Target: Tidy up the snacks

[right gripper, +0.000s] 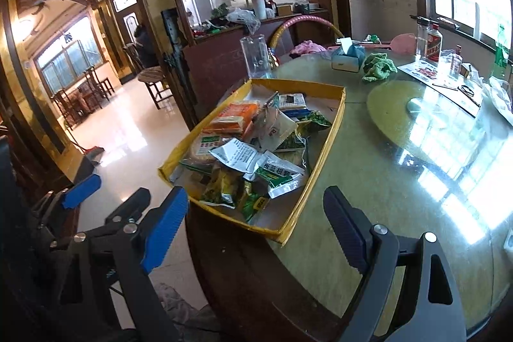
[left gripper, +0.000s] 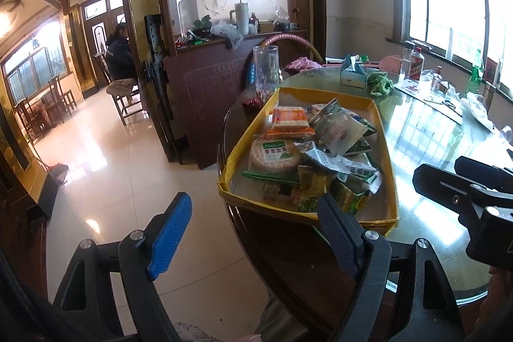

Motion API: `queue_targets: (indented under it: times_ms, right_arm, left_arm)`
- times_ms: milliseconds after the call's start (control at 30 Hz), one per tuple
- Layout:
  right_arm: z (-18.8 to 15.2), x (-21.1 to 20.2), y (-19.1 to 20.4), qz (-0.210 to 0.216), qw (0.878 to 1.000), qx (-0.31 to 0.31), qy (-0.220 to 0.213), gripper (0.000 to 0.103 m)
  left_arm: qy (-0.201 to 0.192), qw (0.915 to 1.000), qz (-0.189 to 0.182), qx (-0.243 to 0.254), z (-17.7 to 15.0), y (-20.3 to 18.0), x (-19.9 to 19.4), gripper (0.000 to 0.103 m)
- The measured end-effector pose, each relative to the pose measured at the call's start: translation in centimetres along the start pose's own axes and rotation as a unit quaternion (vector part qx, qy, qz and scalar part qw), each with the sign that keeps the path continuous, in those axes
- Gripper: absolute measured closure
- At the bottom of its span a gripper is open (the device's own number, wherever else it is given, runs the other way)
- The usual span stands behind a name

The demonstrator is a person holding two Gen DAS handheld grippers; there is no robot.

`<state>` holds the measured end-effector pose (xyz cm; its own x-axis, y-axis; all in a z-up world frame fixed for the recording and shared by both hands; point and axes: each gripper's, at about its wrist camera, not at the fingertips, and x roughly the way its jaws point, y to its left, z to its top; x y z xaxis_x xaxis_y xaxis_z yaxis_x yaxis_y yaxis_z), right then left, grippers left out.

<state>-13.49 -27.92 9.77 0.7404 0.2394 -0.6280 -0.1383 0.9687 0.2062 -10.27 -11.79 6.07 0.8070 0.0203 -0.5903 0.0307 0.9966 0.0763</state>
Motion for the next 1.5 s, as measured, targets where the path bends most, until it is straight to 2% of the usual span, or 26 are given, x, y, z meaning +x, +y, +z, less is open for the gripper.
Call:
queue_targets:
  times_ms: [200, 667, 1167, 1500]
  right_arm:
    - [-0.2, 1.2, 0.6, -0.028, 0.999, -0.019, 0.0, 0.016]
    - [-0.2, 2.0, 0.6, -0.021, 1.0, -0.02, 0.005, 0.016]
    - [-0.3, 1.7, 1.0, -0.02, 1.0, -0.018, -0.001, 0.016]
    - [-0.1, 2.2, 1.0, -0.023, 1.0, -0.017, 0.008, 0.016]
  left_arm:
    - [0.006, 0.9999, 0.007, 0.005, -0.2, 0.1, 1.0, 0.022]
    - [0.012, 0.9997, 0.021, 0.008, -0.2, -0.1, 1.6, 0.022]
    - [0.001, 0.9995, 0.028, 0.016, -0.2, -0.7, 1.1, 0.022]
    - [0.015, 0.9995, 0.021, 0.017, -0.1, -0.6, 2.2, 0.022]
